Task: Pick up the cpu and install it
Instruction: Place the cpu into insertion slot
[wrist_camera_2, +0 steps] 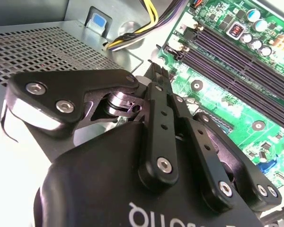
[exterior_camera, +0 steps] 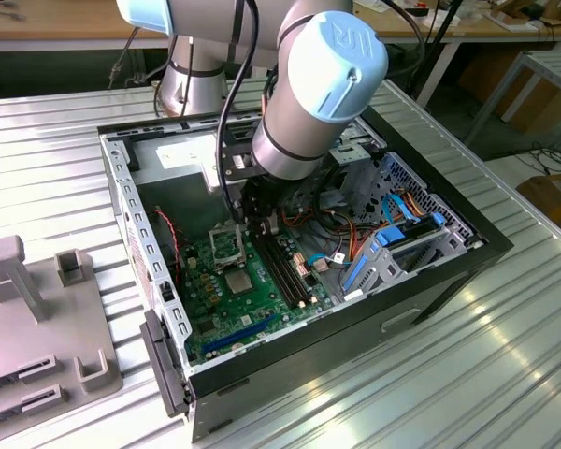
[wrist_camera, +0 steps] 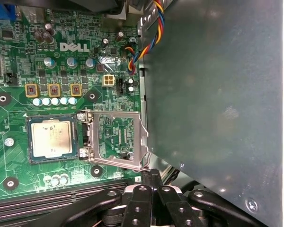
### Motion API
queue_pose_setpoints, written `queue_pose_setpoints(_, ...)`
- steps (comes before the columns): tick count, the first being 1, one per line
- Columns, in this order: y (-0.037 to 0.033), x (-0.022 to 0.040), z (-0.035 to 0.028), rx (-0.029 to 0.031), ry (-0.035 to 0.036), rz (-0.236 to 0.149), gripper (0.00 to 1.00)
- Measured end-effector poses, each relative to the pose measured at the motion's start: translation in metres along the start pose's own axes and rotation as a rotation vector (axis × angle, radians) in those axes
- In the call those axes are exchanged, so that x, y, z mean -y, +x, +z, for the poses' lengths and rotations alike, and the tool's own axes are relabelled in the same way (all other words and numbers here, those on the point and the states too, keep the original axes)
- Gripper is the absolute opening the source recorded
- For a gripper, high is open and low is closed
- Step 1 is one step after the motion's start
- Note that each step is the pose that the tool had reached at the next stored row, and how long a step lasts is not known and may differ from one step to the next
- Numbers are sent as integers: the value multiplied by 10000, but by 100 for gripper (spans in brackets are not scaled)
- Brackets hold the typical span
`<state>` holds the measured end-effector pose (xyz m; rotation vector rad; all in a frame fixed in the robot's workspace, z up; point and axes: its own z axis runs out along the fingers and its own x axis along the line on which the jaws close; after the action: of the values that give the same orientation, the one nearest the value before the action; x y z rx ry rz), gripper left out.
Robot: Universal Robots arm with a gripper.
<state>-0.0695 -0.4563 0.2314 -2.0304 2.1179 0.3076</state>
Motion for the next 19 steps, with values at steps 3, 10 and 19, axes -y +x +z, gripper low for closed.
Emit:
queue_pose_setpoints(3, -5, -1, -17, -72, 3, 0, 11)
queue_pose_setpoints(10, -18, -5, -62, -247, 11, 1, 11)
queue_pose_setpoints(19, -27, -15, -93, -521, 23, 3, 11)
